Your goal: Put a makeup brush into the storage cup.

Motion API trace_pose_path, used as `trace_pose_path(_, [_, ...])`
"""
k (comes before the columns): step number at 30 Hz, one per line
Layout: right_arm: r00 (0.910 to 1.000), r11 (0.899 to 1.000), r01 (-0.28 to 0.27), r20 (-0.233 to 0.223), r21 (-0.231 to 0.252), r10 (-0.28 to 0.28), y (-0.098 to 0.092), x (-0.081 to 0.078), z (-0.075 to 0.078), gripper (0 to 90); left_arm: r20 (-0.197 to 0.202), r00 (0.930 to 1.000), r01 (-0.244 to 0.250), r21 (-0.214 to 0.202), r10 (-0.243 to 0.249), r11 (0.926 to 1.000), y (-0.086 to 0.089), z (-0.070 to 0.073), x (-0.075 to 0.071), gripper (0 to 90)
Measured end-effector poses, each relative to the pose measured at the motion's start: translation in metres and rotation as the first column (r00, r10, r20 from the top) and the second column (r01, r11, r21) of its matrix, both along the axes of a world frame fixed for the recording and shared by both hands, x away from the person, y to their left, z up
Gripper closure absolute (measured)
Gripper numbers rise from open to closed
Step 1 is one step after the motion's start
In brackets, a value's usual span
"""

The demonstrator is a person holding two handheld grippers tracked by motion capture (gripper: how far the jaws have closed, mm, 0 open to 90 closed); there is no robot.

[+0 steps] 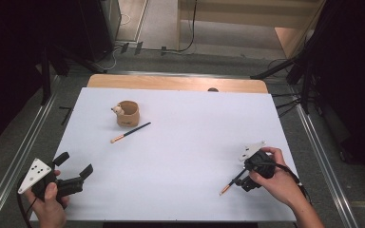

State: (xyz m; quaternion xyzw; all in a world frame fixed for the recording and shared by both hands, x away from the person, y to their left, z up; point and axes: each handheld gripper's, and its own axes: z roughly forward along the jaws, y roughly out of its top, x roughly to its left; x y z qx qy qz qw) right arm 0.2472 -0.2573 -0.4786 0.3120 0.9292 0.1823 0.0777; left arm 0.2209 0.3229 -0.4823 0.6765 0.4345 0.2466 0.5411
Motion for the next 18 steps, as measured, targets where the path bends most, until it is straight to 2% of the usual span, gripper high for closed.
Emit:
trace_pose_path(6, [0.9985,0.998,-0.042,-0.039,-0.048,0.040,0.006,0.000,-0.007,8.9,0.000,1.0000,0.006,0.003,-0.006,1.0000,-0.002,0.000,0.000,0.0])
trace_pose_path(8, [0.9981,0.997,-0.046,-0.045,-0.066,0.043,0.008,0.001,-0.009,11.2,-0.003,1.0000,0.005,0.000,-0.005,1.0000,-0.002,0.000,0.000,0.0])
trace_pose_path(12, [0.9965,0.996,-0.052,-0.069,-0.070,0.047,0.009,0.002,-0.011,15.1,-0.003,1.0000,0.005,-0.001,-0.005,1.0000,-0.001,0.000,0.000,0.0])
trace_pose_path(15, [0.9949,0.991,-0.075,-0.075,-0.115,0.066,0.012,0.002,-0.013,19.9,-0.003,1.0000,0.006,-0.002,-0.006,1.0000,-0.001,0.000,0.000,0.0])
trace_pose_path(18, [0.9933,0.990,-0.083,-0.090,-0.117,0.072,0.013,0.002,-0.013,22.8,0.001,1.0000,0.010,0.001,-0.010,1.0000,-0.003,0.000,0.000,0.0])
